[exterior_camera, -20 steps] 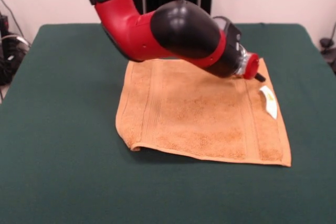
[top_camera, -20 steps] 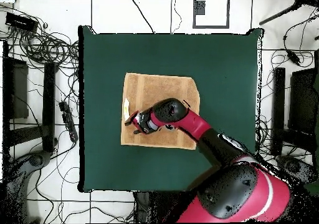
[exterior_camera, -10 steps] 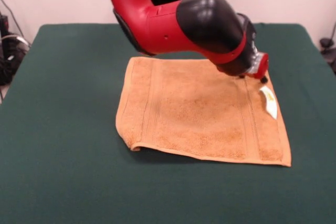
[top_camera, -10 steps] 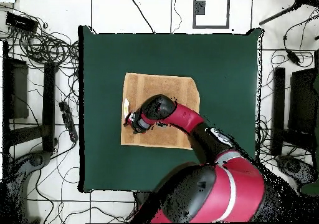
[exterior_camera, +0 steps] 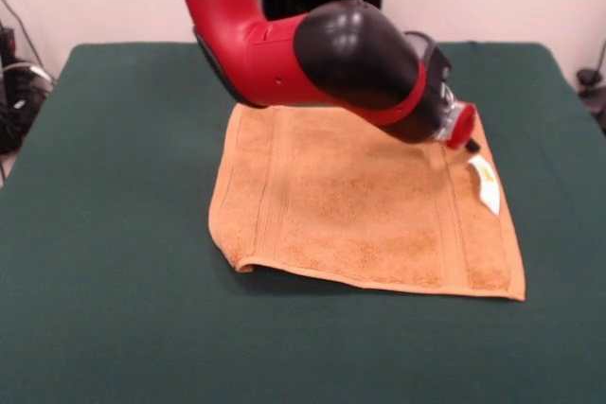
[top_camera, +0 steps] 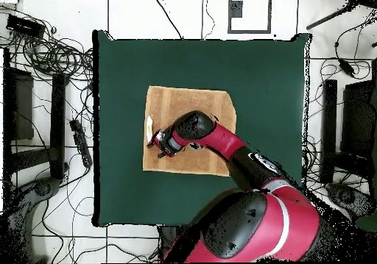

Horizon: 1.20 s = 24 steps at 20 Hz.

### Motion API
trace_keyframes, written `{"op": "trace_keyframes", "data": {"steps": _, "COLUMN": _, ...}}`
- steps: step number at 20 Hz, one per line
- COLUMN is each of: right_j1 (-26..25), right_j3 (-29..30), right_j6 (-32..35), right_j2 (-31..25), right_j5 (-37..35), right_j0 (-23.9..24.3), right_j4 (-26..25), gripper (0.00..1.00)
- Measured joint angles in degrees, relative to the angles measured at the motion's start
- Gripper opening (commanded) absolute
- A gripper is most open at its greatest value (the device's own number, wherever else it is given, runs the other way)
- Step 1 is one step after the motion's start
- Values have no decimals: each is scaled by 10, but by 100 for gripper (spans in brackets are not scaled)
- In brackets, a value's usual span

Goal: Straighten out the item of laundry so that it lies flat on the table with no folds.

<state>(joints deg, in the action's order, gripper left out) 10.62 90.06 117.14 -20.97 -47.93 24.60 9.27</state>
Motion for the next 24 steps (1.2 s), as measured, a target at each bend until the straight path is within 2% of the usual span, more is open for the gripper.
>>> {"op": "trace_keyframes", "data": {"steps": 11, "right_j1": 1, "right_j3": 6, "right_j6": 0, "right_j2": -1, "right_j5": 7, "right_j0": 3, "right_j4": 2, "gripper": 100}}
{"op": "trace_keyframes", "data": {"steps": 24, "right_j1": 26, "right_j3": 48, "right_j6": 0, "right_j2": -1, "right_j5": 73, "right_j0": 1, "right_j4": 2, "gripper": 100}}
